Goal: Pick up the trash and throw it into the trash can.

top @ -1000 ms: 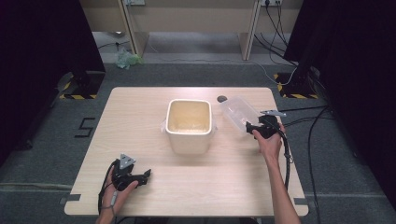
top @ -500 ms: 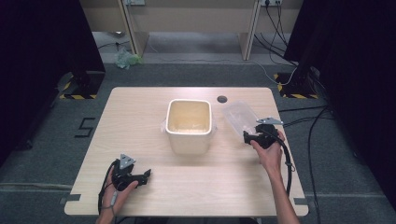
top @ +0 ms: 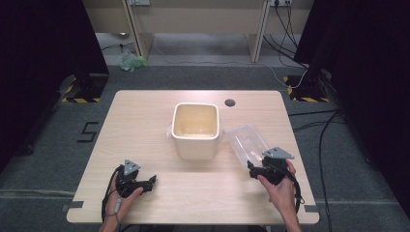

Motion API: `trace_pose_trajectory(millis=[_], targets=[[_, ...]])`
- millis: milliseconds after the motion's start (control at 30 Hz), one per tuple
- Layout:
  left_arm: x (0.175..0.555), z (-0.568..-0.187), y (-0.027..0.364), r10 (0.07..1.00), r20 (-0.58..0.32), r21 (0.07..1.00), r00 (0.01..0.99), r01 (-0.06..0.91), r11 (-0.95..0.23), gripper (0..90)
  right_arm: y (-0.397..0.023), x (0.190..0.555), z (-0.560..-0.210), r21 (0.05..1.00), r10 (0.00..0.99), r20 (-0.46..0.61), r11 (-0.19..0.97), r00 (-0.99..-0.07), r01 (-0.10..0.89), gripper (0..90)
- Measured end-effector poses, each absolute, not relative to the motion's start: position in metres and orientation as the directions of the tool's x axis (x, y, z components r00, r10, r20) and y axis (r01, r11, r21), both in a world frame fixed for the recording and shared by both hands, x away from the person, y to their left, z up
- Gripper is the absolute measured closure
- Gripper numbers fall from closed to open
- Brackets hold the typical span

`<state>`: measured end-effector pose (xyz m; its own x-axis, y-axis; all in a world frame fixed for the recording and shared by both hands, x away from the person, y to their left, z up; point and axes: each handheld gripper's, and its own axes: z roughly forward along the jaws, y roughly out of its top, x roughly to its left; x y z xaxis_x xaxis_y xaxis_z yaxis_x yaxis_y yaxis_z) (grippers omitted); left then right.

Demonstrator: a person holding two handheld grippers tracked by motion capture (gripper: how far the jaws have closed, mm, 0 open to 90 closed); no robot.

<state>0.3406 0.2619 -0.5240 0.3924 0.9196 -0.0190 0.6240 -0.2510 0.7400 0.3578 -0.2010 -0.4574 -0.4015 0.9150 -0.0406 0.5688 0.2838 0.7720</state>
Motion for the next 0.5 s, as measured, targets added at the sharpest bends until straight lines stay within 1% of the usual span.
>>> trace_pose_trajectory(millis=[133, 233, 267, 333, 367, 400, 467, 500], targets=[[0.341, -0.524, 0.262, 0.920, -0.018, 0.740, 0.392, 0.624, -0.251, 13.1, -0.196, 0.334, -0.453, 0.774, 0.891, -0.031, 0.307, -0.452, 0.554, 19.6], [0.341, -0.524, 0.262, 0.920, -0.018, 0.740, 0.392, 0.624, -0.251, 13.1, -0.198, 0.330, -0.444, 0.796, 0.892, -0.032, 0.295, -0.451, 0.529, 19.5], [0.341, -0.524, 0.262, 0.920, -0.018, 0.740, 0.392, 0.624, -0.251, 13.1, -0.203, 0.336, -0.437, 0.810, 0.900, -0.046, 0.288, -0.434, 0.511, 19.6], [0.341, -0.524, 0.262, 0.920, -0.018, 0.740, 0.392, 0.624, -0.251, 13.1, -0.208, 0.348, -0.435, 0.808, 0.903, -0.039, 0.281, -0.428, 0.517, 19.7], [0.341, -0.524, 0.262, 0.920, -0.018, 0.740, 0.392, 0.624, -0.251, 13.1, -0.208, 0.348, -0.435, 0.808, 0.903, -0.039, 0.281, -0.428, 0.517, 19.7], [0.341, -0.524, 0.262, 0.920, -0.018, 0.740, 0.392, 0.624, -0.251, 13.1, -0.212, 0.363, -0.438, 0.800, 0.905, -0.036, 0.279, -0.423, 0.531, 20.8], [0.341, -0.524, 0.262, 0.920, -0.018, 0.740, 0.392, 0.624, -0.251, 13.1, -0.213, 0.368, -0.439, 0.796, 0.907, -0.037, 0.280, -0.420, 0.536, 21.3], [0.341, -0.524, 0.262, 0.920, -0.019, 0.740, 0.392, 0.624, -0.251, 13.1, -0.216, 0.378, -0.444, 0.785, 0.911, -0.038, 0.282, -0.411, 0.552, 22.6]])
